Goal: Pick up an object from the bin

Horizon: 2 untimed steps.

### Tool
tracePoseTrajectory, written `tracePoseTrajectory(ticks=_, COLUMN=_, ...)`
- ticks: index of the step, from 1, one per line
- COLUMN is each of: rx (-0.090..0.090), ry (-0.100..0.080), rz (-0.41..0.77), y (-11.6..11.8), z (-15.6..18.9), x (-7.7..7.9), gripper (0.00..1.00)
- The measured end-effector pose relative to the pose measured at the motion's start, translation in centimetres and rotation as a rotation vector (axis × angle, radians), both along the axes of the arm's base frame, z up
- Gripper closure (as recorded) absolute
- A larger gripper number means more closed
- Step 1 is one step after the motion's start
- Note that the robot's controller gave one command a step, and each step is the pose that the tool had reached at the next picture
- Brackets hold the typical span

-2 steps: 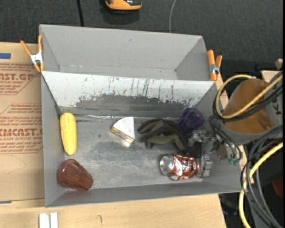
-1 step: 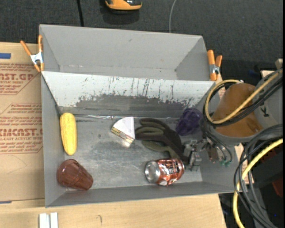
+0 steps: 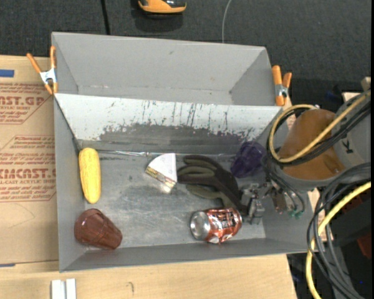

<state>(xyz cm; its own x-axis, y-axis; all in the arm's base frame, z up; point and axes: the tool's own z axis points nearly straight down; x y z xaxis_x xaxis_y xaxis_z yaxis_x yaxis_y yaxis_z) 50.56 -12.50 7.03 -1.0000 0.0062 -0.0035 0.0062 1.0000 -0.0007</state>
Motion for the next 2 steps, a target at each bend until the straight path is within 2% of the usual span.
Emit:
tracePoseTrajectory(ticks=1, rx=0.003, ry=0.008, rz=-0.014, y=-0.5, z=5.1, x=1.1, gripper=1.0)
tracePoseTrajectory(ticks=2, rx=0.0, ry=-0.005, rz=-0.024, y=-0.6, z=8.2, x=1.8, gripper=1.0)
